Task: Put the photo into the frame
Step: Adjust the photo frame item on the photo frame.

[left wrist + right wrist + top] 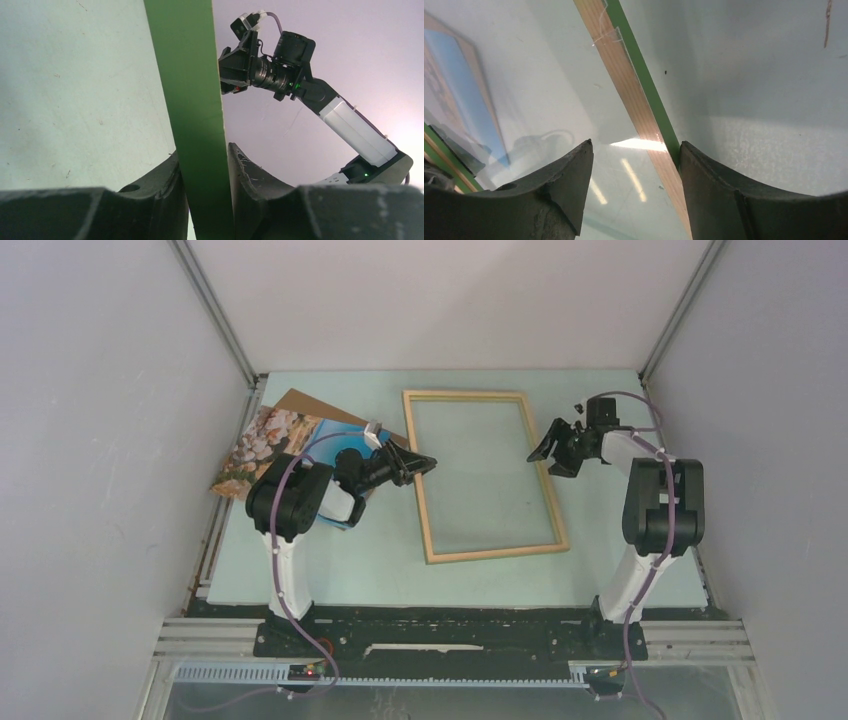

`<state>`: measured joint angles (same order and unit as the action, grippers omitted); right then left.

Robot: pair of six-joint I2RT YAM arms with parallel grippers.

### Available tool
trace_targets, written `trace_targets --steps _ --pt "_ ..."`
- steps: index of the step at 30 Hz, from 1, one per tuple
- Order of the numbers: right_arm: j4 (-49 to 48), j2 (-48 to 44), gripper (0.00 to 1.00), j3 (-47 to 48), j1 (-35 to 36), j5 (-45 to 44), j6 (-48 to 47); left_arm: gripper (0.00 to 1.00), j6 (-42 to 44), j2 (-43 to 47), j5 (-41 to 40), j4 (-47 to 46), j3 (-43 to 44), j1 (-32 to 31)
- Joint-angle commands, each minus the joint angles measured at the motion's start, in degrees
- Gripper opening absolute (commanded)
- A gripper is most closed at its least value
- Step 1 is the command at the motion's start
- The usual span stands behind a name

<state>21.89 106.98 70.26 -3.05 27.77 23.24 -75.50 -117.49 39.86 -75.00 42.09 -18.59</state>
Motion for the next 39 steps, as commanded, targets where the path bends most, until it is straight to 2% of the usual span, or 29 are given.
trace_targets --steps 1,4,10,15,16,18,21,24,26,31,39 --pt "-1.6 -2.8 0.70 -1.9 2.4 1.4 0.6 0.39 2.4 0.2 1.5 -5.5 3.1 -0.2" --pt "-1.9 -1.4 0.69 -2.0 2.4 1.6 0.7 0.41 2.5 0.6 2.0 -5.6 3.1 -0.3" --pt "-2.0 -0.5 0.69 -1.9 1.3 1.7 0.3 0.24 2.8 1.3 2.5 -6.5 2.7 -0.3" --pt "-1.9 0.1 0.69 -1.9 1.8 1.4 0.0 0.22 3.1 1.9 2.2 -7.0 2.4 -0.5" --pt "-1.9 0.3 0.69 -2.0 2.0 1.3 0.0 0.24 3.0 1.9 2.1 -6.9 2.4 -0.5" --pt "-1.9 0.5 0.69 -2.0 2.3 1.3 0.0 0.35 2.8 1.8 1.8 -6.9 2.3 -0.6" --pt "-2.2 0.6 0.69 -2.0 2.4 1.4 0.1 0.44 3.0 1.8 1.4 -6.9 2.3 -0.8" --pt "-2.4 0.4 0.69 -2.1 2.4 1.7 0.3 0.50 3.0 1.9 1.4 -6.9 2.3 -0.8" --pt "-2.5 0.0 0.69 -2.3 2.6 1.8 0.4 0.50 3.0 1.8 1.4 -6.9 2.4 -0.9" --pt "-1.7 -1.1 0.70 -2.5 2.7 1.5 -0.3 0.37 3.1 2.1 1.1 -6.9 2.2 -0.9" --pt "-0.9 -3.9 0.73 -3.6 0.1 1.4 -0.7 0.28 3.2 2.4 1.0 -6.9 2.0 -0.9"
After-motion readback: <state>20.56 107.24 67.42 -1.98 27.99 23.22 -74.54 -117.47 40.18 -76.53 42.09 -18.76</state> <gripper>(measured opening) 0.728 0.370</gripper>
